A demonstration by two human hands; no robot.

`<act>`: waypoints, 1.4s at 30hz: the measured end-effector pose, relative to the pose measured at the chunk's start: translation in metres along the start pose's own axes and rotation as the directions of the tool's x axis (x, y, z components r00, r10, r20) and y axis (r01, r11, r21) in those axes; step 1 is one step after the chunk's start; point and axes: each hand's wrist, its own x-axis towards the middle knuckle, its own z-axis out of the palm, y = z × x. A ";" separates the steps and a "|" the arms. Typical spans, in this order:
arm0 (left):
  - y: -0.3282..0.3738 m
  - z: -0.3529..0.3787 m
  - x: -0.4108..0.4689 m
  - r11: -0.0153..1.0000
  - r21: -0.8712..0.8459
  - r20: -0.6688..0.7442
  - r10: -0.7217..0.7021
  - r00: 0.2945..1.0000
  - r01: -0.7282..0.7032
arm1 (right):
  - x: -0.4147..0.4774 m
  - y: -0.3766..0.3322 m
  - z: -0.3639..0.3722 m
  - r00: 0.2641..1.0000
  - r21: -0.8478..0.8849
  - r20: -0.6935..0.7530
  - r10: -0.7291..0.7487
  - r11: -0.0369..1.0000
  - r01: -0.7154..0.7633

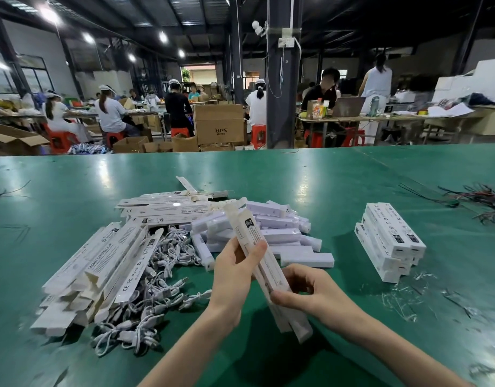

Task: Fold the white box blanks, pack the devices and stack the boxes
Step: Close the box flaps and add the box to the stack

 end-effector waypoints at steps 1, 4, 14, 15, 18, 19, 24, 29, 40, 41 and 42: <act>0.001 0.001 -0.001 1.000 0.010 0.022 0.011 1.000 -0.011 | 0.000 -0.001 0.000 1.000 0.027 -0.011 -0.008 1.000 0.008; 0.003 0.006 -0.005 0.998 -0.001 0.146 0.056 0.988 -0.056 | 0.001 -0.006 -0.003 0.997 0.196 -0.063 -0.033 0.980 0.045; 0.009 0.008 -0.015 0.984 0.026 0.321 0.157 0.934 -0.174 | -0.004 -0.023 -0.018 0.990 0.226 0.016 -0.142 0.965 0.135; 0.009 0.008 -0.016 0.984 0.024 0.328 0.157 0.932 -0.174 | -0.005 -0.023 -0.020 0.990 0.236 0.031 -0.139 0.963 0.128; 0.009 0.008 -0.017 0.980 0.030 0.343 0.173 0.923 -0.194 | -0.007 -0.024 -0.021 0.988 0.243 0.080 -0.130 0.964 0.107; 0.009 0.009 -0.017 0.978 0.037 0.340 0.180 0.923 -0.205 | -0.007 -0.024 -0.021 0.988 0.242 0.090 -0.129 0.965 0.103; 0.013 0.008 -0.015 0.956 0.072 0.293 0.251 0.922 -0.283 | -0.007 -0.025 -0.018 0.988 0.255 0.062 -0.141 0.959 0.121; 0.014 0.007 -0.013 0.954 0.052 0.245 0.276 0.929 -0.297 | -0.010 -0.024 -0.010 0.990 0.263 0.085 -0.111 0.961 0.085; 0.018 0.009 -0.014 0.945 0.062 0.170 0.308 0.936 -0.322 | -0.013 -0.038 -0.019 0.988 0.148 0.094 -0.125 0.983 0.110; 0.020 0.009 -0.014 0.943 0.054 0.164 0.315 0.935 -0.328 | -0.013 -0.040 -0.020 0.986 0.124 0.077 -0.148 0.983 0.138; 0.021 0.009 -0.014 0.944 0.036 0.156 0.320 0.934 -0.329 | -0.013 -0.043 -0.022 0.983 0.097 0.068 -0.173 0.981 0.167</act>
